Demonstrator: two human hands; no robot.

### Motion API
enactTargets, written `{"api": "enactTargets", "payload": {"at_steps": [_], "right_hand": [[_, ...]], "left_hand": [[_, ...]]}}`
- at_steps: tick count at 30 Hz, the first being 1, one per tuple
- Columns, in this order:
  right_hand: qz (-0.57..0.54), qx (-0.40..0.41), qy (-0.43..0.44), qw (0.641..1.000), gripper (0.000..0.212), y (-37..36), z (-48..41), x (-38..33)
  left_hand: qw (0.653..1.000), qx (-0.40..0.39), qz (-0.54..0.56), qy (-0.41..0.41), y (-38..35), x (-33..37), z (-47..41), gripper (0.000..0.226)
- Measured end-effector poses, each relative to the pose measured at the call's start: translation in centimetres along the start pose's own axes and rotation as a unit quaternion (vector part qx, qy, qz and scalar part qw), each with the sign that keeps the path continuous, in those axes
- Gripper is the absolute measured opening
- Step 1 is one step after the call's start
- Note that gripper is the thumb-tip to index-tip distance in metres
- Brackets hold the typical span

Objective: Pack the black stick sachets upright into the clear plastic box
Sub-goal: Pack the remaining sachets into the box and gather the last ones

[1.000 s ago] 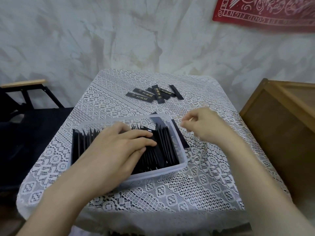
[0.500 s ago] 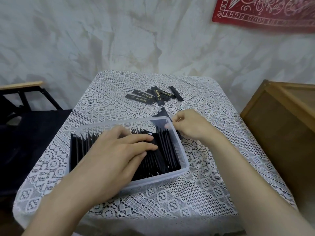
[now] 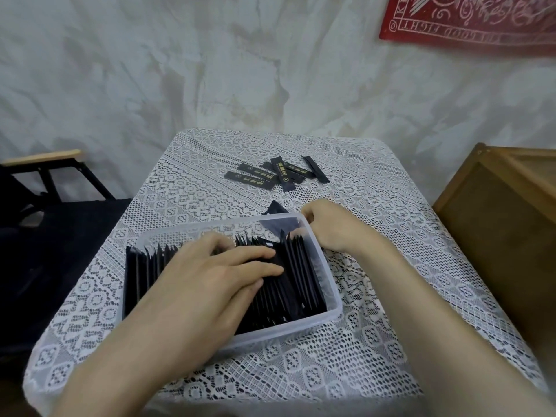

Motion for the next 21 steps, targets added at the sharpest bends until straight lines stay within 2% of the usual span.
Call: {"api": "enactTargets", "payload": {"at_steps": [7, 15, 21], "right_hand": [[-0.002, 0.025, 0.013, 1.0, 0.033, 0.4, 0.6, -0.2], [-0.021, -0.028, 0.058, 0.998, 0.009, -0.4, 0.2, -0.5], [-0.033, -0.046, 0.082, 0.995, 0.013, -0.2, 0.3, -1.2]], "left_hand": [[1.0, -0.001, 0.0, -0.001, 0.0, 0.0, 0.1, 0.039], [1.0, 0.001, 0.003, -0.005, -0.1, 0.0, 0.0, 0.041], [1.0, 0.001, 0.003, -0.004, -0.1, 0.0, 0.0, 0.041]]}}
Point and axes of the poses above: each hand's wrist, its own z-axis away from the middle knuckle, its own y-axis out of the back of the hand, x = y × z, the point moved 7 cm from there along -z, towards the middle knuckle, and after that the axes turned 2 degrees about z, right-handed, at the moved point
